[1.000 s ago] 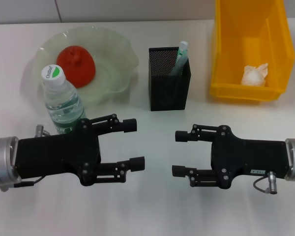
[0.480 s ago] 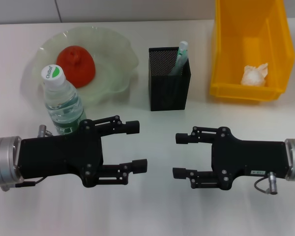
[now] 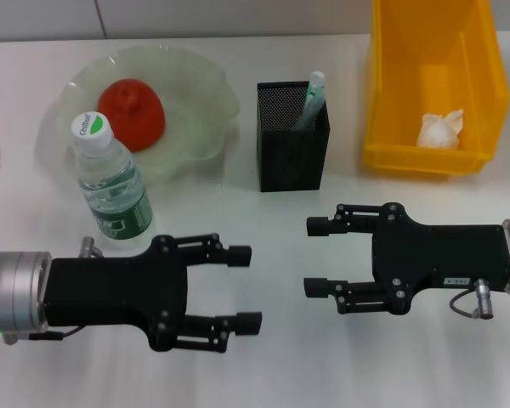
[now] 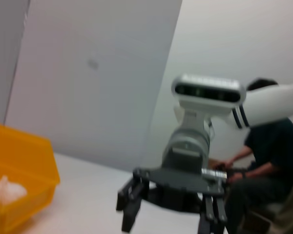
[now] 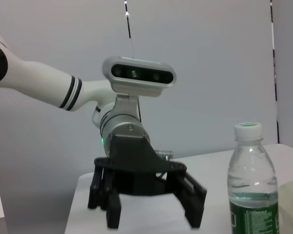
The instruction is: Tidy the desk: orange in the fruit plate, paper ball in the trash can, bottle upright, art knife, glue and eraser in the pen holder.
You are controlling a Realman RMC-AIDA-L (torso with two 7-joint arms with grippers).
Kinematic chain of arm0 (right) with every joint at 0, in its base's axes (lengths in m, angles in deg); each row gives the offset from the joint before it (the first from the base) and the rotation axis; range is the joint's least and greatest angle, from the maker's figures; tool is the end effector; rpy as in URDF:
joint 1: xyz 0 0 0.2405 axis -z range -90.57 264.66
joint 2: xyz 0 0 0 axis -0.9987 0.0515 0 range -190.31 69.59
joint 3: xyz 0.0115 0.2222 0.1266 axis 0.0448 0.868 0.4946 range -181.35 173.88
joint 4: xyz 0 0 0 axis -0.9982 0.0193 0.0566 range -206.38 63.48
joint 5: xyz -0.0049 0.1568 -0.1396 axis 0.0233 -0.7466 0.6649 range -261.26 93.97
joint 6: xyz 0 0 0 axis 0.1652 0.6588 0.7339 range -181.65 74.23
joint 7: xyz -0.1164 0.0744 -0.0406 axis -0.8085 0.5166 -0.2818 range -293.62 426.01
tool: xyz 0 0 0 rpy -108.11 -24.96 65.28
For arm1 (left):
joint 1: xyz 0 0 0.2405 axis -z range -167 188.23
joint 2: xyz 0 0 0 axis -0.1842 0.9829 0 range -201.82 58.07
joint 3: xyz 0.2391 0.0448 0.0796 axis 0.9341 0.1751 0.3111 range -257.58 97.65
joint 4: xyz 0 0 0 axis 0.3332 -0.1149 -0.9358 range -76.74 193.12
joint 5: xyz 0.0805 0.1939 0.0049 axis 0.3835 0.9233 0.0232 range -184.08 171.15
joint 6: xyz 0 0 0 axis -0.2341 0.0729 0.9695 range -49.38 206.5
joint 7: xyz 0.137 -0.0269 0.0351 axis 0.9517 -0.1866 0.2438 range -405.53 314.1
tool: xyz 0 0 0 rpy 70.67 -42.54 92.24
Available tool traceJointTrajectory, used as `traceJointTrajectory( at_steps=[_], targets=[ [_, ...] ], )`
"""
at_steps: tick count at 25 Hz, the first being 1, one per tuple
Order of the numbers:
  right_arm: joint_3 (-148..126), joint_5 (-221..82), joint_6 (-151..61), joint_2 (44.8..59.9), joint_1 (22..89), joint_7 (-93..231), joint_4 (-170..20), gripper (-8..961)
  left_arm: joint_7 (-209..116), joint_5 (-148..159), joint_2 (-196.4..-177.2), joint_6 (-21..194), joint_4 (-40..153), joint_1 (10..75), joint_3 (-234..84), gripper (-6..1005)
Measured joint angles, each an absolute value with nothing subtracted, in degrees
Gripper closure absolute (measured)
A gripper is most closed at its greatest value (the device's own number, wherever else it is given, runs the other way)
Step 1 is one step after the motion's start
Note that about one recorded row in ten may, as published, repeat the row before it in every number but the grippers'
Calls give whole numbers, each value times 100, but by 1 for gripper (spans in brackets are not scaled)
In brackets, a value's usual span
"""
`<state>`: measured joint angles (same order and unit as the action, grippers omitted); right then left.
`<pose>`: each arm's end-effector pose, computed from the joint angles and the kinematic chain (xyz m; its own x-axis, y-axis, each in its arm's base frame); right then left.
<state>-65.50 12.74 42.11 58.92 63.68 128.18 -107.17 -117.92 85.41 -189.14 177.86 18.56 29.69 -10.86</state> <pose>0.2426 0.2752 -0.0345 0.8069 -0.1037 -0.5815 -0.1540 -0.9873 -0.0377 -0.2469 0.2532 -0.0253 0.7782 0.2595 0.5719 0.2361 -0.9647 0.1165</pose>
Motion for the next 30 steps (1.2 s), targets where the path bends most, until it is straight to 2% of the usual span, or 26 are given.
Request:
traceJointTrajectory(
  at_steps=[30],
  targets=[
    [-6640,1277,4193,5909,6402,12833,-10696,230,-11919,8723,-18921,17788,1752,2962,-1097,199]
  ],
)
